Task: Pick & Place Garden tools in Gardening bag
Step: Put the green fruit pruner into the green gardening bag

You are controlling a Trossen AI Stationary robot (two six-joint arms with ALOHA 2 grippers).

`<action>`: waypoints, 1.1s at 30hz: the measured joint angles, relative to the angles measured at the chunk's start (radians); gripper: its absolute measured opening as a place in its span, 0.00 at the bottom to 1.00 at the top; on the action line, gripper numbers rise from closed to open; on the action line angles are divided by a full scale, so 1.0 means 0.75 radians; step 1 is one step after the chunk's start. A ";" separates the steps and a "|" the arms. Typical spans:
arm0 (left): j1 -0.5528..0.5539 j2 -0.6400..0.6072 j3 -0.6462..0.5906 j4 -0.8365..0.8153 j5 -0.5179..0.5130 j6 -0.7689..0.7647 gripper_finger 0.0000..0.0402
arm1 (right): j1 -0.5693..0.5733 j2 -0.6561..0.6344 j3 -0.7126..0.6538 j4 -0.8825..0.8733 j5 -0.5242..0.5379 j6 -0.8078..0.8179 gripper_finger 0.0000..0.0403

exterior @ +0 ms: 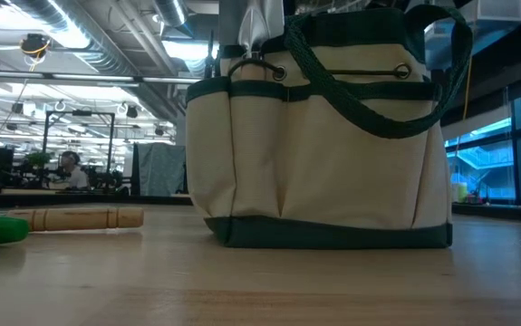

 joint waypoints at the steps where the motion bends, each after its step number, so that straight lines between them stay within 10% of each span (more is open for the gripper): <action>1: 0.000 0.007 0.000 0.003 0.000 0.006 0.39 | 0.000 0.000 0.000 0.003 0.003 0.001 0.07; 24: -0.001 0.080 0.000 0.037 0.078 0.008 0.14 | -0.003 -0.002 0.000 -0.003 0.063 0.024 0.07; 33: -0.004 0.035 -0.001 0.010 0.011 0.022 0.14 | -0.003 -0.016 0.001 -0.045 0.095 0.007 0.32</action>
